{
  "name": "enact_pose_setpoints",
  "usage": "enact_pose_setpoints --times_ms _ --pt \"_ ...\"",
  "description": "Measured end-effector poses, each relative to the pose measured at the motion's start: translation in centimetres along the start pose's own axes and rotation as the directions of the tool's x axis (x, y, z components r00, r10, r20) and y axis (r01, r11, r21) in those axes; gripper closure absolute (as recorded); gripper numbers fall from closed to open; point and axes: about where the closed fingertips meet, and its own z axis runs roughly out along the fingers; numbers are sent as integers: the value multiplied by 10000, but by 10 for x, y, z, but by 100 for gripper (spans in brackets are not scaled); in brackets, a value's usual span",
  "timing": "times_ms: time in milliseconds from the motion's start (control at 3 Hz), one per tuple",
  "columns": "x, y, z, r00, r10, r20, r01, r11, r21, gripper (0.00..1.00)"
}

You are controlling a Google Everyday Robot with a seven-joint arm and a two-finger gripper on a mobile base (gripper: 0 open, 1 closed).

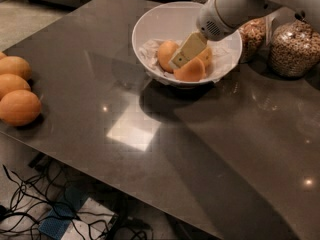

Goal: Pick orange from white bowl

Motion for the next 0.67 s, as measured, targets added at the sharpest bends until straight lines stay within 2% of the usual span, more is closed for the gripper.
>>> enact_pose_setpoints --times_ms 333,667 --pt "-5 2 15 9981 621 23 -620 9979 -198 0" --pt "-11 5 26 9971 765 31 -763 9962 -419 17"
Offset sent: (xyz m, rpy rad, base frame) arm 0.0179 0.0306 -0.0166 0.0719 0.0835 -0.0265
